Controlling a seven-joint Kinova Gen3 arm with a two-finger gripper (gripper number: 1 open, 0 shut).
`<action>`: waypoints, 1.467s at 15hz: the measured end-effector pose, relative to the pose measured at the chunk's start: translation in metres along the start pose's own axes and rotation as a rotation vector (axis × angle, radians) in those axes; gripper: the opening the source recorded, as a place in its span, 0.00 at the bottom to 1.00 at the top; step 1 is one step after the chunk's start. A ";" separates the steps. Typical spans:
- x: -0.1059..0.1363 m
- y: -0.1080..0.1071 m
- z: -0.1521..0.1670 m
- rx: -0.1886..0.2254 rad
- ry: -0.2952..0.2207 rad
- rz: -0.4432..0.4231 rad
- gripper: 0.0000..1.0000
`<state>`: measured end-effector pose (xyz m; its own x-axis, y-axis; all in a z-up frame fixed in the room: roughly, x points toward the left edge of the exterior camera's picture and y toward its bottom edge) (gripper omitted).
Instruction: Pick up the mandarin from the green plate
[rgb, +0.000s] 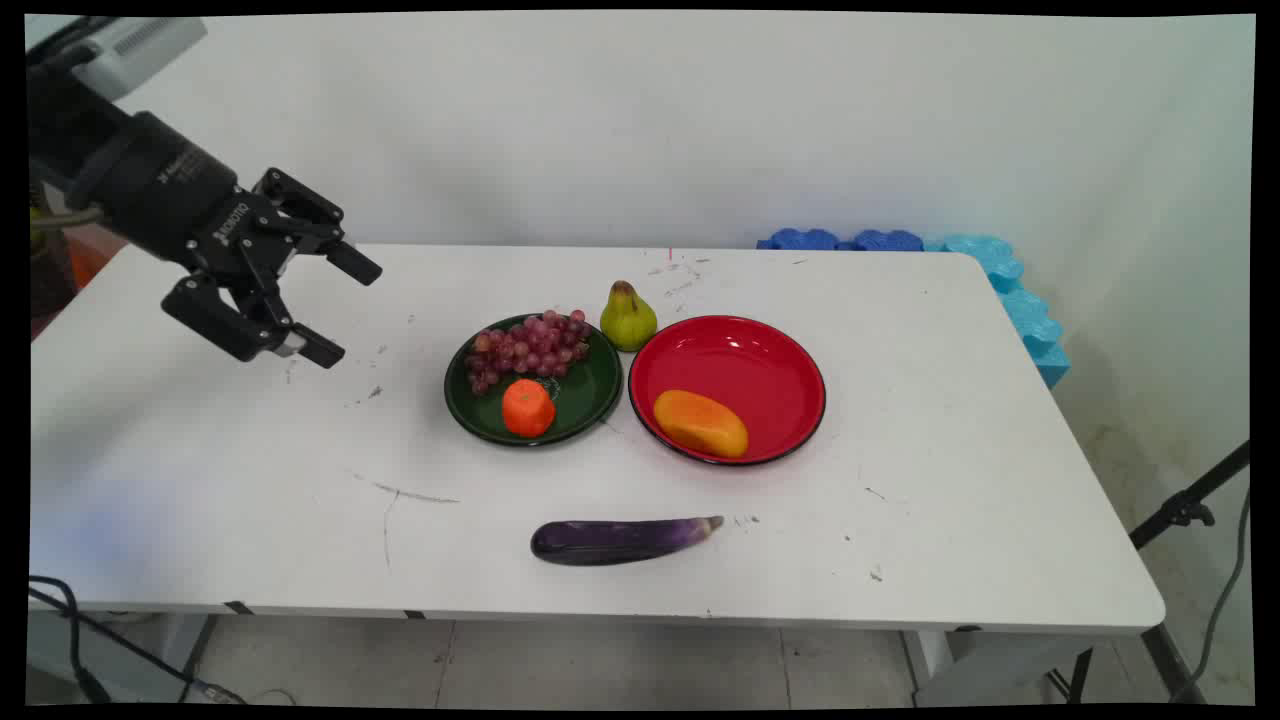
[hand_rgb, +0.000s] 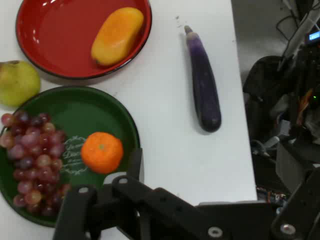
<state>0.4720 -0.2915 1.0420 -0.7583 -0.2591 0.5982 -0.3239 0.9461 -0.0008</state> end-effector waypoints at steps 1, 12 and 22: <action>0.004 -0.003 0.001 0.007 -0.006 -0.009 1.00; 0.040 -0.073 0.077 0.129 -0.212 -0.048 1.00; 0.010 -0.096 0.165 0.114 -0.308 -0.084 1.00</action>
<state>0.4017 -0.4169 0.9160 -0.8559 -0.3981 0.3299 -0.4404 0.8957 -0.0616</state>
